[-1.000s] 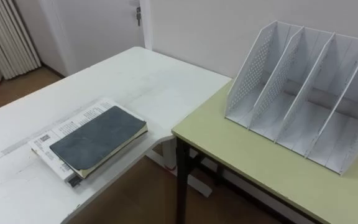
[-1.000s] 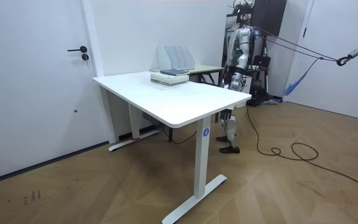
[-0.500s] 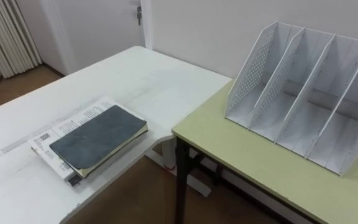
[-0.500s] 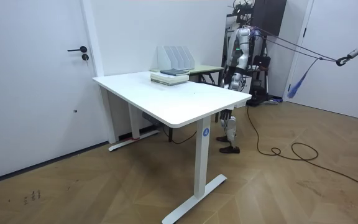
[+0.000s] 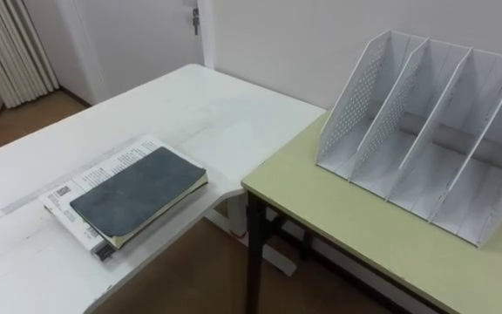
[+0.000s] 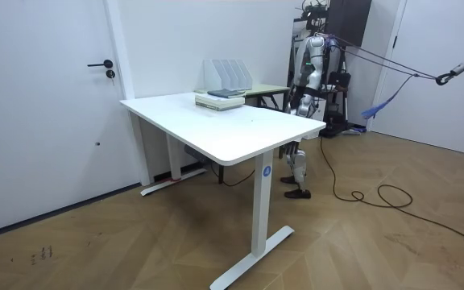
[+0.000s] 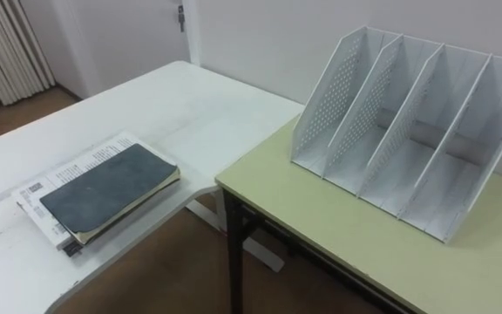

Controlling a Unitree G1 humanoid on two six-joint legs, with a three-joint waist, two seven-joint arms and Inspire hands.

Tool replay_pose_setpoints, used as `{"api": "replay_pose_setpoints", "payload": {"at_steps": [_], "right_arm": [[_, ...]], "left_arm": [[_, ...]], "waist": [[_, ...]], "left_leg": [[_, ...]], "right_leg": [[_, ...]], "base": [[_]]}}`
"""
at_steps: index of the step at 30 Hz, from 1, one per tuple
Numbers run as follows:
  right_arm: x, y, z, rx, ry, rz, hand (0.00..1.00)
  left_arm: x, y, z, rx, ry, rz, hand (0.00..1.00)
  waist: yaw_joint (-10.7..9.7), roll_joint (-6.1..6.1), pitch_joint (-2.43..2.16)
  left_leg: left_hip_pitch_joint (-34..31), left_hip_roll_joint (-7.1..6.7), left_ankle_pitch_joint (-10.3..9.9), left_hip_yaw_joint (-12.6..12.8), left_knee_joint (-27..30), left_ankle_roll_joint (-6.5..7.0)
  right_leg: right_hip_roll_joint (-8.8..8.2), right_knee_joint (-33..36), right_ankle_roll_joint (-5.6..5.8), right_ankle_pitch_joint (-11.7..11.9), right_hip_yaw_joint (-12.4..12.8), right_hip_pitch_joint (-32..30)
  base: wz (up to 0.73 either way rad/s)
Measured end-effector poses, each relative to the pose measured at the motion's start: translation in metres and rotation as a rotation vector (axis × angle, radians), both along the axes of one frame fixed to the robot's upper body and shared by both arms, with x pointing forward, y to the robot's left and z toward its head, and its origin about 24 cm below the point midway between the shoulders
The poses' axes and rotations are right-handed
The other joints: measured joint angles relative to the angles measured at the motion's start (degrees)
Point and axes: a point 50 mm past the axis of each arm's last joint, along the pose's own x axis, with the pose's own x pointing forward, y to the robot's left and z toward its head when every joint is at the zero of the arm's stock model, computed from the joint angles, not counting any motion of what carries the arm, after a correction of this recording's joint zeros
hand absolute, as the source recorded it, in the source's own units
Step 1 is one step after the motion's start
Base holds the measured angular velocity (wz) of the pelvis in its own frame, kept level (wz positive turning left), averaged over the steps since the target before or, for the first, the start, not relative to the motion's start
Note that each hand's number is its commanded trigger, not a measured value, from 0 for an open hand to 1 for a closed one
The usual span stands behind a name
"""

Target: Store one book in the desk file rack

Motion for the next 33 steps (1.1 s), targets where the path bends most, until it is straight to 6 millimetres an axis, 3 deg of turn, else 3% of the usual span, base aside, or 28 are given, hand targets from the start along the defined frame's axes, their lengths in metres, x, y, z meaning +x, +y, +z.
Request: {"api": "replay_pose_setpoints", "payload": {"at_steps": [10,15,20,29,33], "right_arm": [[0.007,0.001,0.000,0.002,-0.049,0.031,0.00],[0.017,0.002,0.000,0.002,-0.099,0.043,0.00],[0.028,0.002,0.000,-0.002,-0.155,0.062,0.00],[0.035,0.003,0.000,-0.009,-0.177,0.099,0.00],[0.036,0.002,0.001,-0.023,-0.187,0.103,0.00]], "left_arm": [[0.036,-0.007,0.005,0.091,-0.066,-0.292,0.00],[0.062,-0.019,0.013,0.137,-0.157,-0.470,0.00],[0.107,-0.038,0.037,0.226,-0.355,-0.704,0.00],[0.140,-0.082,0.071,0.379,-0.565,-1.133,0.00],[0.157,-0.093,0.097,0.453,-0.708,-1.196,0.00]], "waist": [[-0.25,-0.38,0.17],[-1.55,-0.50,0.38],[-3.02,-0.45,0.42],[-5.40,-0.07,0.66],[-5.94,-0.14,0.68]], "left_leg": [[-0.40,-0.11,0.01,-0.30,-0.04,0.03],[-1.00,-0.15,0.03,-0.37,0.09,0.04],[-0.79,-0.15,0.05,0.13,0.10,0.03],[-1.18,-0.12,0.05,-0.04,0.09,0.03],[-1.13,-0.15,0.06,-0.13,0.08,0.02]], "right_leg": [[-0.11,0.02,0.08,-0.01,-0.14,-0.41],[-0.15,0.05,0.09,0.00,-0.25,-0.65],[-0.11,0.06,0.13,-0.02,0.08,-0.72],[0.01,-0.90,0.19,-0.03,0.03,-0.75],[-0.03,-1.05,0.20,0.00,-0.15,-0.46]], "base": [[0.00],[0.01],[-0.02],[0.02],[0.02]]}}
